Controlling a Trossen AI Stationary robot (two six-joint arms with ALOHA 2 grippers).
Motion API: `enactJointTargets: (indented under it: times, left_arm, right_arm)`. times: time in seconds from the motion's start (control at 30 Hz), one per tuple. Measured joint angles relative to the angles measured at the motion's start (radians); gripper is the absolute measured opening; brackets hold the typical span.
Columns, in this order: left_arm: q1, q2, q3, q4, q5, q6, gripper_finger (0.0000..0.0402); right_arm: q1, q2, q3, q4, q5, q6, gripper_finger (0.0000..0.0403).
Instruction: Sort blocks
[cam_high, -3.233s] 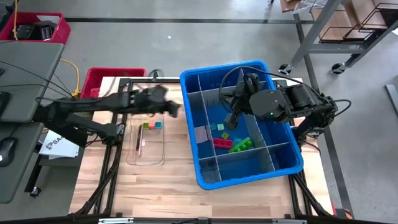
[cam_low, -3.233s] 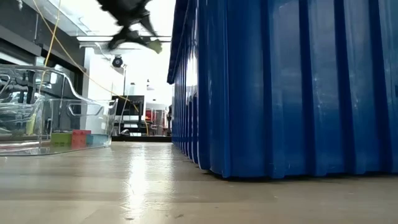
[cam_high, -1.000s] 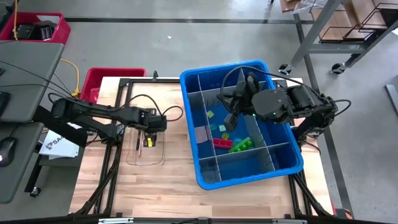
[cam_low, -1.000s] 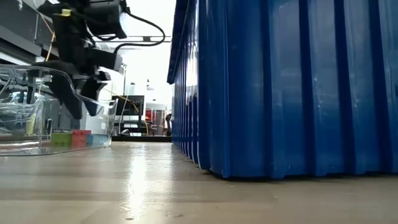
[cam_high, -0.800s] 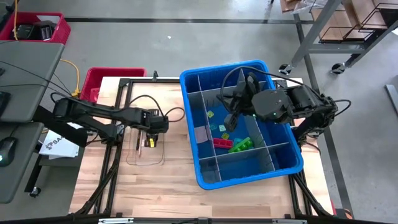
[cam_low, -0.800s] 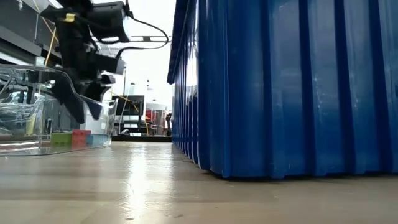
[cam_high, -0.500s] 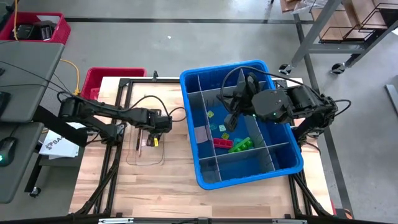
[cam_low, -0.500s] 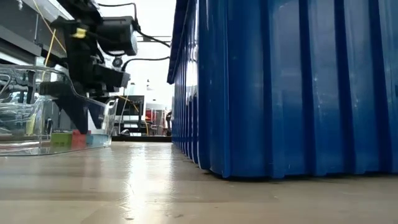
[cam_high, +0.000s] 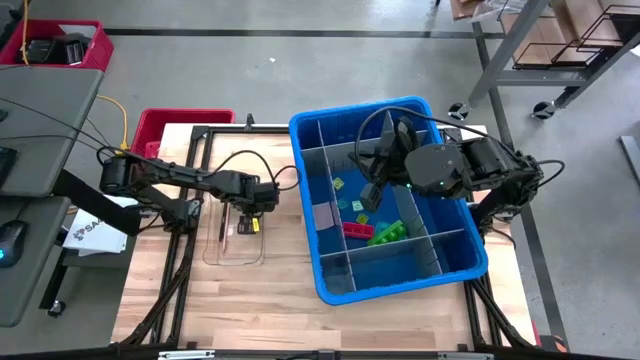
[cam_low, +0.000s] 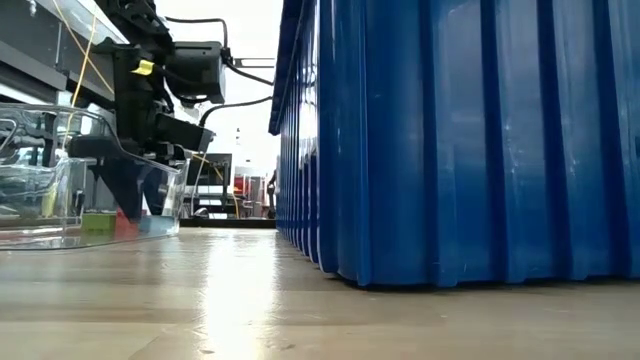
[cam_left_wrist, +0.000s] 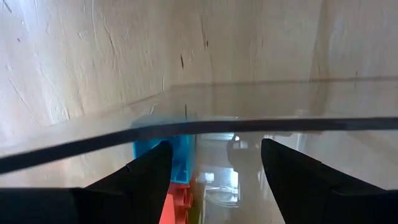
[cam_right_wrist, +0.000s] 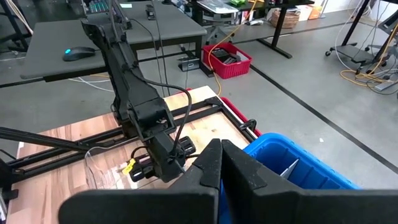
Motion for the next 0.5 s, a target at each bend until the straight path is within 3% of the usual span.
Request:
enactJointTargets:
  times: [0.27,0.37,0.5]
  left_arm:
    - [-0.002,-0.002,0.002,0.008,0.034,0.037,0.0176]
    - [-0.003,-0.001,0.002,0.018,0.034,0.054,0.0131]
    - [-0.003,-0.001,0.002,0.032,0.035,0.041,0.0038]
  right_arm:
    - [0.000,0.000,0.000,-0.010,0.000,0.000,0.0000]
    - [0.000,0.000,0.000,-0.019,0.000,0.000,0.0000]
    - [0.000,0.000,0.000,-0.027,0.000,0.000,0.0000]
